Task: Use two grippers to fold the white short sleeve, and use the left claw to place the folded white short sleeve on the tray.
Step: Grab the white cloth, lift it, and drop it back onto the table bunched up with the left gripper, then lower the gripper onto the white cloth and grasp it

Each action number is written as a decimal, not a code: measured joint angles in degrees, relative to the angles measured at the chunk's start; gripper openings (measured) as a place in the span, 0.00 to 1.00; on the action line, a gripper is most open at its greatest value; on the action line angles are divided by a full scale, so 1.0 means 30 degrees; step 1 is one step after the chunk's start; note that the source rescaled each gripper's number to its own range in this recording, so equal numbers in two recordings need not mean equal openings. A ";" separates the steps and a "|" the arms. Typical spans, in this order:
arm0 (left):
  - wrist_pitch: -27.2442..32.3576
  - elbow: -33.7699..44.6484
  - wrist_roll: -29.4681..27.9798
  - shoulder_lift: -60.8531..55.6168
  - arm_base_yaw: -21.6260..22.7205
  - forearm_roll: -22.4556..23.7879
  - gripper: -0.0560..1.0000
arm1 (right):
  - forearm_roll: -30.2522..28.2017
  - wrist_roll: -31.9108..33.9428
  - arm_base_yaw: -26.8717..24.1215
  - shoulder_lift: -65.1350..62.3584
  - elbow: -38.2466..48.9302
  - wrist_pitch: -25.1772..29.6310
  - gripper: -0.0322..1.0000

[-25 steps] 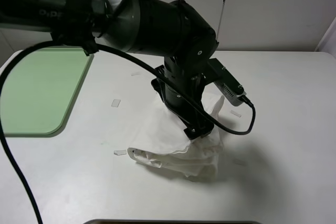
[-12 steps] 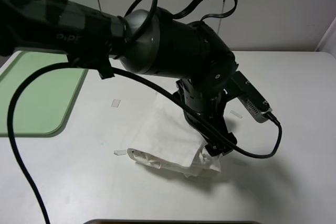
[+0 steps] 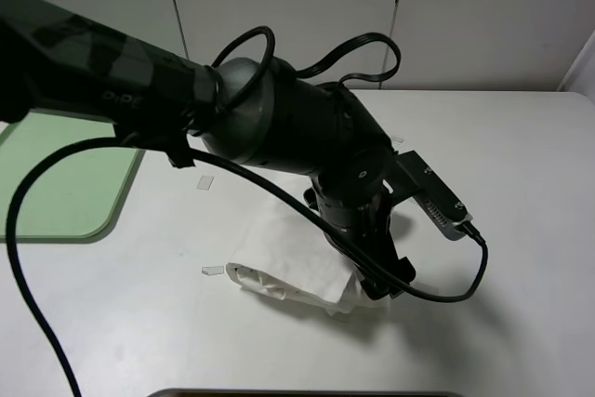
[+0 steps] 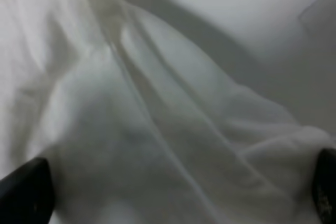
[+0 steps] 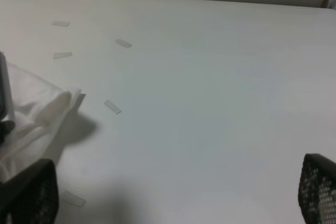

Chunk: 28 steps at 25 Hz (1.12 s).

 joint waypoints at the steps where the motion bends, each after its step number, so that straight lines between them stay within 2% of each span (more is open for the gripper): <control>1: -0.0675 0.0373 0.0000 0.0000 0.0000 -0.0123 0.98 | 0.0000 0.0000 0.0000 0.0000 0.0000 0.0000 1.00; 5: -0.1322 0.0627 0.0000 0.0000 0.0000 -0.0439 0.98 | 0.0000 0.0000 0.0000 0.0000 0.0000 0.0000 1.00; 13: 0.0557 -0.0447 -0.0086 -0.1734 0.0032 -0.0599 0.98 | 0.0000 0.0000 0.0000 0.0000 0.0000 0.0000 1.00; 17: 0.2809 -0.0523 -0.1174 -0.3091 0.0423 -0.0687 0.98 | 0.0000 0.0000 0.0000 0.0000 0.0000 0.0000 1.00; 18: 0.2809 -0.0523 -0.1174 -0.3091 0.0423 -0.0687 0.98 | 0.0000 0.0000 0.0000 0.0000 0.0000 0.0000 1.00; 20: 0.4081 -0.0522 -0.1562 -0.3690 0.1071 -0.0717 0.98 | 0.0000 0.0000 0.0000 0.0000 0.0000 0.0000 1.00; 21: 0.4081 -0.0522 -0.1562 -0.3690 0.1071 -0.0717 0.98 | 0.0000 0.0000 0.0000 0.0000 0.0000 0.0000 1.00; 22: 0.5009 -0.0522 -0.1631 -0.4007 0.1702 -0.0714 0.98 | 0.0000 0.0000 0.0000 0.0000 0.0000 0.0000 1.00; 28: 0.5688 -0.0416 -0.1631 -0.4113 0.2964 -0.0714 0.98 | 0.0000 0.0000 0.0000 0.0000 0.0000 0.0000 1.00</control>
